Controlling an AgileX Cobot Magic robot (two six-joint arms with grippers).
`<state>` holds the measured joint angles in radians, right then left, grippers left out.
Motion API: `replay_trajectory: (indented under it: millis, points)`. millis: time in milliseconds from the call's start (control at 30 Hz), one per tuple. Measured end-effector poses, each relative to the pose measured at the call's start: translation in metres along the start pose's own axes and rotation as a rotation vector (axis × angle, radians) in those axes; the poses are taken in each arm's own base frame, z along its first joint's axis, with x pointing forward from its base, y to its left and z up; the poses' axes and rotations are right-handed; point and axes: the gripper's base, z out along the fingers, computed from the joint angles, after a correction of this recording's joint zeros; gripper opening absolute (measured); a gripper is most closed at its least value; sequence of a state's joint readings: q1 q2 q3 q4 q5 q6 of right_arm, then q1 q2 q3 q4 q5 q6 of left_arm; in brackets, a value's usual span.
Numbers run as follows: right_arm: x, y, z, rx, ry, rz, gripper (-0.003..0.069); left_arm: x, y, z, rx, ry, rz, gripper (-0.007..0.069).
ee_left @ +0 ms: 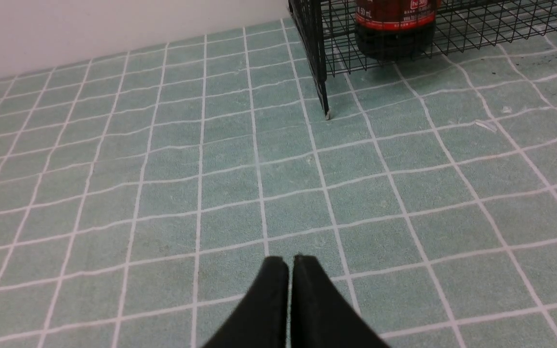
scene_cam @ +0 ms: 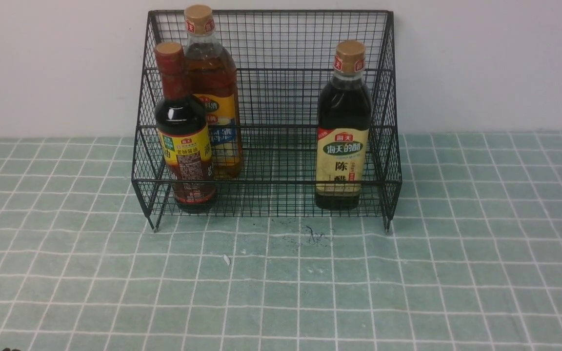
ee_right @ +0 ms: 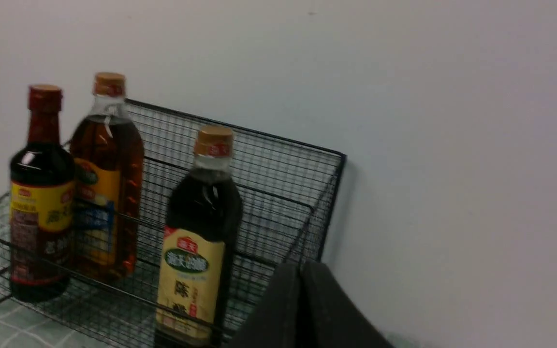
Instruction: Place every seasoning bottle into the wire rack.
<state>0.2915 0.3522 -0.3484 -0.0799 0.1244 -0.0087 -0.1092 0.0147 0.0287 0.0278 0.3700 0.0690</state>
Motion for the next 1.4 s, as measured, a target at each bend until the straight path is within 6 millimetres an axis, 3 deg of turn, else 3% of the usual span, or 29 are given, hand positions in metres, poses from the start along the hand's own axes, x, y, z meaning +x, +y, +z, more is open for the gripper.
replay_trajectory:
  millis: [200,300,433,533,1400]
  points:
    - [0.056,-0.009,-0.022,0.212,0.059,0.064,-0.0015,0.0,0.0,0.0,0.0,0.0,0.0,-0.0006]
    - [0.098,-0.006,-0.034,0.273,0.099,0.09,-0.0015,0.0,0.0,0.0,0.0,0.0,0.0,-0.0006]
    - [0.117,-0.005,-0.04,0.292,0.192,0.13,-0.0015,0.0,0.0,0.0,0.0,0.001,0.0,-0.0006]
    - [0.122,-0.004,-0.042,0.298,0.257,0.157,-0.0015,0.0,0.0,0.0,0.0,0.002,0.0,-0.0006]
    - [0.122,-0.003,-0.041,0.272,0.254,0.194,-0.0015,0.0,0.0,0.0,0.0,0.002,0.0,-0.0006]
